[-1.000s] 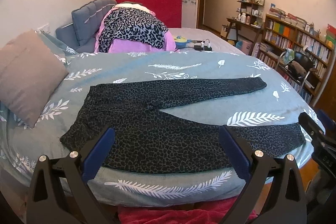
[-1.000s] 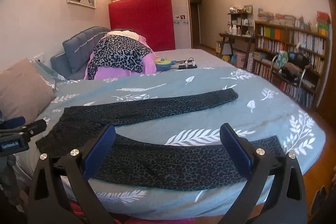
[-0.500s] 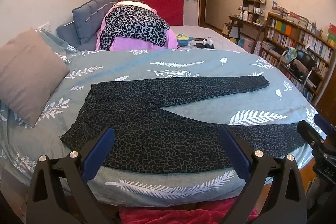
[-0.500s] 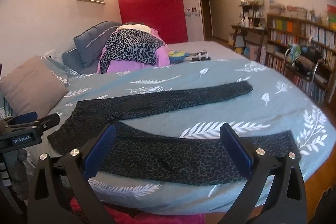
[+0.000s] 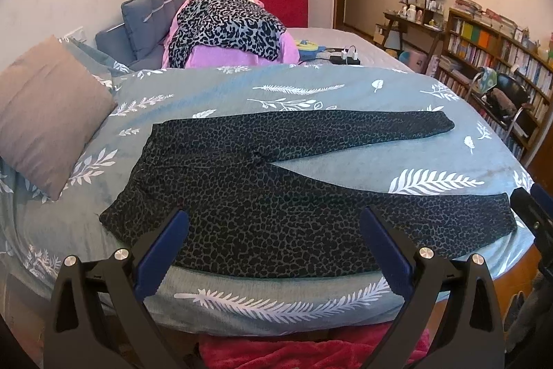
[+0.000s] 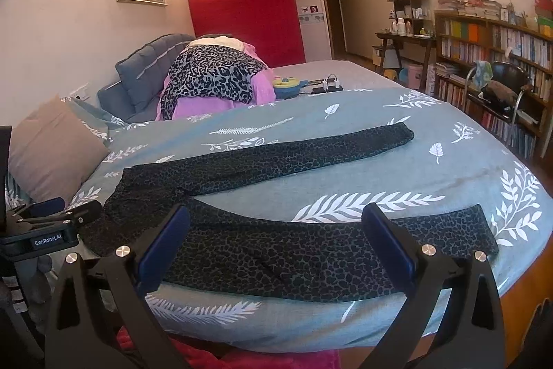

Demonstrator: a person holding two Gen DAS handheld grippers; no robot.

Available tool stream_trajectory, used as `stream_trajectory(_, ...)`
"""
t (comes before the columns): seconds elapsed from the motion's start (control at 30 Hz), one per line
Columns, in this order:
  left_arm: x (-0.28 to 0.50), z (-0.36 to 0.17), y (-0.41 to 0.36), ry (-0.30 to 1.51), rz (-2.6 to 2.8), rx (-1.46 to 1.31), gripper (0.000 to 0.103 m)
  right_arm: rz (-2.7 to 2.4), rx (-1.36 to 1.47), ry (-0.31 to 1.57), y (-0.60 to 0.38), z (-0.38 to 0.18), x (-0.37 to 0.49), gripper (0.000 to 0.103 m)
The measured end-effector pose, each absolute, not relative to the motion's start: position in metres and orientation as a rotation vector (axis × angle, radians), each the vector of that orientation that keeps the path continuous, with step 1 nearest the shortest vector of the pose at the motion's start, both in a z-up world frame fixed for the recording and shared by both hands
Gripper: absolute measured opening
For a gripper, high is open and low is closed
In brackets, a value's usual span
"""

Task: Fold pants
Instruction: 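Move both grippers toward the leopard-print pants on the bed, then grasp the hem of one pant leg with the right gripper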

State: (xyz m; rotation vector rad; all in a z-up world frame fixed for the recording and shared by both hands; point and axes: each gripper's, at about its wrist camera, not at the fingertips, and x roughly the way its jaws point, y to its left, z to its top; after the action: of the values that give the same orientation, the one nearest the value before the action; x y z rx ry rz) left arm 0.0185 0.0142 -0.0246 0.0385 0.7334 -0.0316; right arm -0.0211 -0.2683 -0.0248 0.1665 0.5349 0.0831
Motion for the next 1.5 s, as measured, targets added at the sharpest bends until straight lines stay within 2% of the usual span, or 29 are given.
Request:
stream_trajectory(0.87,0.058,-0.052,-0.005,0.778,-0.026,0.133,0.098,-0.012,0.207,0.609,-0.31,-0.068,0.0,0.101)
stream_trajectory(1.13,0.084,-0.068,-0.007,0.836,-0.048,0.086,0.098,-0.155,0.239,0.638,-0.369,-0.097,0.007,0.101)
stream_trajectory(1.5,0.12,-0.104,-0.018,0.93,-0.016,0.113,0.098,-0.462,0.291,0.722,-0.518,-0.155,0.031,0.098)
